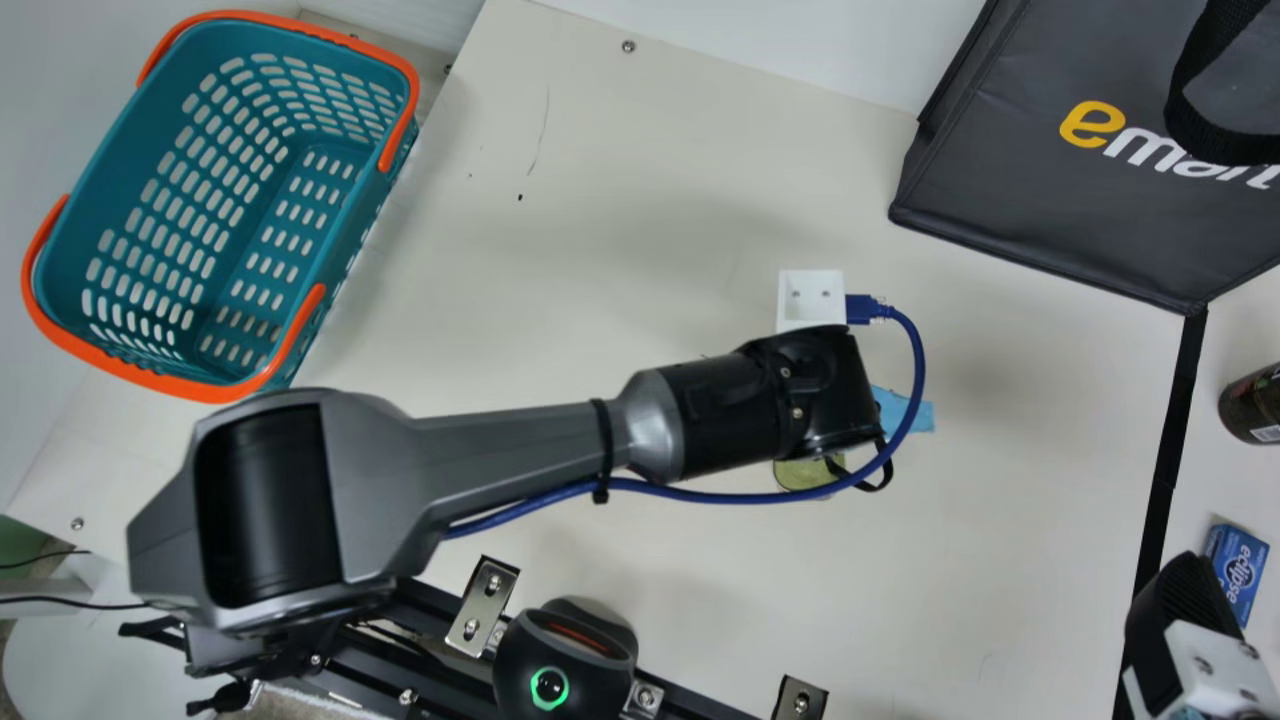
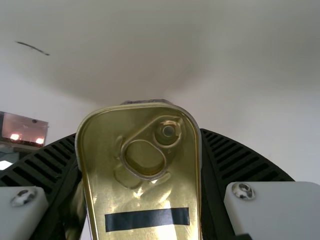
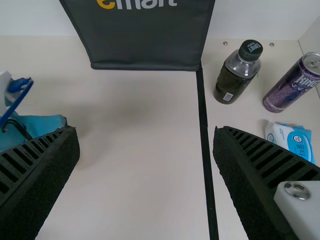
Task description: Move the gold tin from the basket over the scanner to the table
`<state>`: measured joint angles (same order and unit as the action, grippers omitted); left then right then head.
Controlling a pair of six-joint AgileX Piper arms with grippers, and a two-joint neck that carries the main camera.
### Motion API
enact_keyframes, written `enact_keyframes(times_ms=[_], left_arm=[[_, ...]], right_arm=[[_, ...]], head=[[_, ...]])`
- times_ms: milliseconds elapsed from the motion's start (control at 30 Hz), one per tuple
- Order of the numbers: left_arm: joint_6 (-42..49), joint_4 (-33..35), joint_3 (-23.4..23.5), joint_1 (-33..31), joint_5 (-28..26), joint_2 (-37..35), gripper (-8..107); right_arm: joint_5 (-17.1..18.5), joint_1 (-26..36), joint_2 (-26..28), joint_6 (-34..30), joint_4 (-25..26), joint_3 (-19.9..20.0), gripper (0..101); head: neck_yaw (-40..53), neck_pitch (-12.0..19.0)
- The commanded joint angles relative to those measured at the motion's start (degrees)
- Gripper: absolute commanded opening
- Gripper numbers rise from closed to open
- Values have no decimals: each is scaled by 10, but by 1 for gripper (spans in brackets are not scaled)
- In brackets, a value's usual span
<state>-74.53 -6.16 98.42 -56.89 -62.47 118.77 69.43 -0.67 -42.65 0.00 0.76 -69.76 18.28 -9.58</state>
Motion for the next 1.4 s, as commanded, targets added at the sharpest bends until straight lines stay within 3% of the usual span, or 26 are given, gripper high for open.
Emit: enact_keyframes(times_ms=[0,467,1067,1367], left_arm=[[-11,-4,8,-2,1,14,-8],[-48,-31,43,-17,-2,64,-8],[-35,-26,51,-22,-2,80,52],[-21,4,17,-8,60,49,82]], right_arm=[[0,0,0,0,0,0,95],[-2,0,0,0,0,0,95],[-2,0,0,0,0,0,95],[-2,0,0,0,0,0,95]], head=[[1,17],[1,17],[1,17],[1,17]])
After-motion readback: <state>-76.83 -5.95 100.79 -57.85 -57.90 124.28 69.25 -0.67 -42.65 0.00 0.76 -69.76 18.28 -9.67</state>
